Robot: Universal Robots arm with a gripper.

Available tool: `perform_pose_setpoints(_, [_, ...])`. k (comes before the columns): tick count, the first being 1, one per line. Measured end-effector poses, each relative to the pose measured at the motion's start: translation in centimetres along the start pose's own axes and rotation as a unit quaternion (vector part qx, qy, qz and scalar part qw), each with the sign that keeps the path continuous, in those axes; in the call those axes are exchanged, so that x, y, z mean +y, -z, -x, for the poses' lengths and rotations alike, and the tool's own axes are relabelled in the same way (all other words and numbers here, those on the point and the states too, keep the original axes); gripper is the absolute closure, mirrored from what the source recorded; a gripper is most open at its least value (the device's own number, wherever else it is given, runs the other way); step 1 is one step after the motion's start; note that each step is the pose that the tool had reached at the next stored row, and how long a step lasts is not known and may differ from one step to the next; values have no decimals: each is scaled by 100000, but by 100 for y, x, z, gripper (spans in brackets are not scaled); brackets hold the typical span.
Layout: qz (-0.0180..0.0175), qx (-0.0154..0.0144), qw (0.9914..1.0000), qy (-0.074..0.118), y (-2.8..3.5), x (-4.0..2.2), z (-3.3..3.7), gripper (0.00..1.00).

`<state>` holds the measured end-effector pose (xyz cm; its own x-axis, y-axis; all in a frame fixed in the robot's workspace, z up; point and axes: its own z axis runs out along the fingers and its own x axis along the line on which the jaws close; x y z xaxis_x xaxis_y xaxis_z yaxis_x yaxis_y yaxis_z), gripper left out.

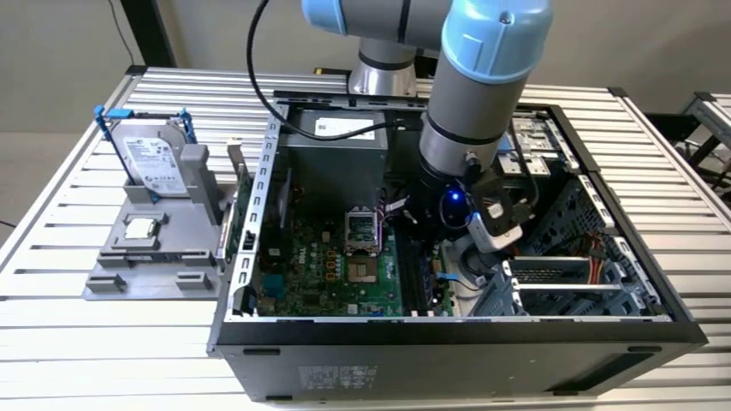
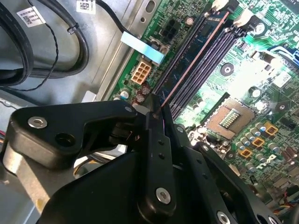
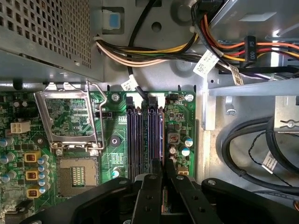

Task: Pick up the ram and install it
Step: 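Insert the ram into the slot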

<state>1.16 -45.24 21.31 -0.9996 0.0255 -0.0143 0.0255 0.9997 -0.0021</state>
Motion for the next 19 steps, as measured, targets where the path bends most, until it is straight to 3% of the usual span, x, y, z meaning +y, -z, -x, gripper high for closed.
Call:
perform_pose_setpoints(7, [-92,36,100000,-7,-45,0,-1,100])
perform_pose_setpoints(14, [-91,48,100000,-3,-47,0,-1,100])
perform_pose_setpoints(15, [-79,36,100000,-1,-48,0,-1,0])
perform_pose_setpoints(19, [-74,46,100000,-4,-42,0,-1,0])
